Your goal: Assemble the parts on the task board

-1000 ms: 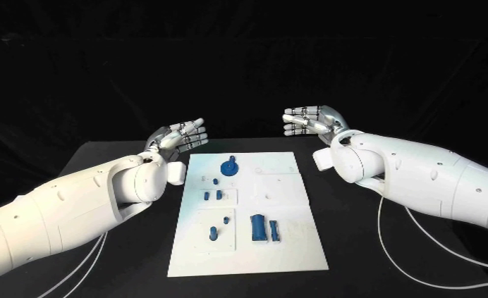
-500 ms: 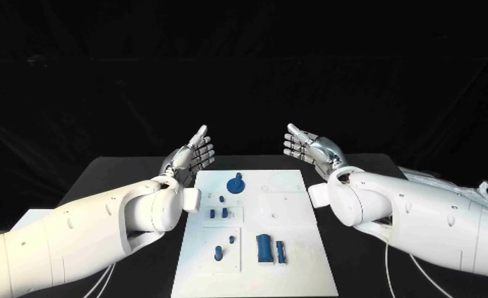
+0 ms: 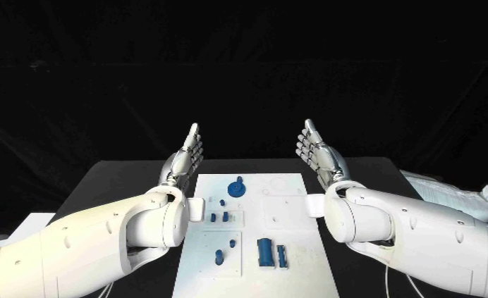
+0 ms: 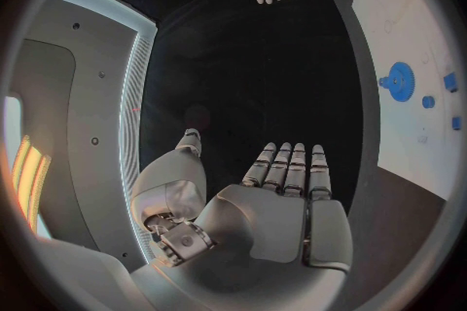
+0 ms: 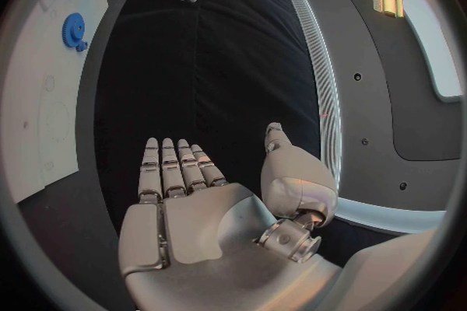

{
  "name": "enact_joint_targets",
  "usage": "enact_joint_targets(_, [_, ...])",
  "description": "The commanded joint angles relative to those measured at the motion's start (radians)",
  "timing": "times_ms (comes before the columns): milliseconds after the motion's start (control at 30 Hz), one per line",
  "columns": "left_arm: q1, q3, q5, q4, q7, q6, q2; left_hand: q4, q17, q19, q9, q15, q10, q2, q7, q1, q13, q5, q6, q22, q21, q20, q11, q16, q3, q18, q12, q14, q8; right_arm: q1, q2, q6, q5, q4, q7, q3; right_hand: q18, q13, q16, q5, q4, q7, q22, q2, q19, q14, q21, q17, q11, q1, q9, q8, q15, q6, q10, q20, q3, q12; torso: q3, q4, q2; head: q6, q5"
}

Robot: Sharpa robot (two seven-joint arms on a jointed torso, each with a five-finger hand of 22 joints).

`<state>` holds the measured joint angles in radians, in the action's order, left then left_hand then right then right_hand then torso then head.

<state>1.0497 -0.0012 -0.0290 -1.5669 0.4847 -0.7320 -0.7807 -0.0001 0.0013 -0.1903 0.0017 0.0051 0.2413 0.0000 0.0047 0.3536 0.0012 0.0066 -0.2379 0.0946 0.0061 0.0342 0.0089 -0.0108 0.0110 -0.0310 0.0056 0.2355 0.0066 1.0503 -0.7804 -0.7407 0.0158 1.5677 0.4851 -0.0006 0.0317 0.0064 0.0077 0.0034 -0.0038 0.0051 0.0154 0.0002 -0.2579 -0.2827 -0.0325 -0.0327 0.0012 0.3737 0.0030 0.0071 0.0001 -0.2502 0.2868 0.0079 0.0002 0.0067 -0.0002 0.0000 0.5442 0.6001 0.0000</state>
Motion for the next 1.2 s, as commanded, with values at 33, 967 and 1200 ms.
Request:
enact_joint_targets(33, [0.000,0.001,0.029,-0.003,0.035,-0.038,0.001,0.000,-0.001,0.060,-0.002,-0.005,-0.077,0.000,-0.005,-0.113,-0.001,-0.007,0.076,-0.095,-0.006,-0.034,-0.009,0.011,-0.011,0.031,-0.006,-0.075,-0.007,0.000,0.000,-0.029,-0.016,0.002,0.035,0.001,-0.032,-0.006,-0.008,-0.003,0.004,-0.005,-0.015,0.000,0.083,0.090,0.032,0.033,-0.001,-0.120,-0.003,-0.007,0.000,0.080,-0.092,-0.008,0.000,-0.007,0.0002,0.0000,0.000,0.000,0.000])
enact_joint_targets(967, [0.000,0.001,0.029,-0.003,0.035,-0.038,0.001,0.000,-0.001,0.190,-0.002,-0.005,-0.241,0.000,-0.005,-0.354,-0.001,-0.007,0.238,-0.095,-0.006,-0.034,-0.009,0.011,-0.011,0.031,-0.006,-0.236,-0.007,0.000,0.000,-0.029,-0.016,0.002,0.035,0.001,-0.032,-0.006,-0.008,-0.003,0.004,-0.005,-0.015,0.000,0.258,0.283,0.032,0.033,-0.001,-0.374,-0.003,-0.007,0.000,0.250,-0.287,-0.008,0.000,-0.007,0.0002,0.0000,0.000,0.000,0.000])
enact_joint_targets(1200, [0.000,0.001,0.029,-0.003,0.035,-0.038,0.001,0.000,-0.001,0.190,-0.002,-0.005,-0.241,0.000,-0.005,-0.354,-0.001,-0.007,0.238,-0.095,-0.006,-0.034,-0.009,0.011,-0.011,0.031,-0.006,-0.236,-0.007,0.000,0.000,-0.029,-0.016,0.002,0.035,0.001,-0.032,-0.006,-0.008,-0.003,0.004,-0.005,-0.015,0.000,0.258,0.283,0.032,0.033,-0.001,-0.374,-0.003,-0.007,0.000,0.250,-0.287,-0.008,0.000,-0.007,0.0002,0.0000,0.000,0.000,0.000])
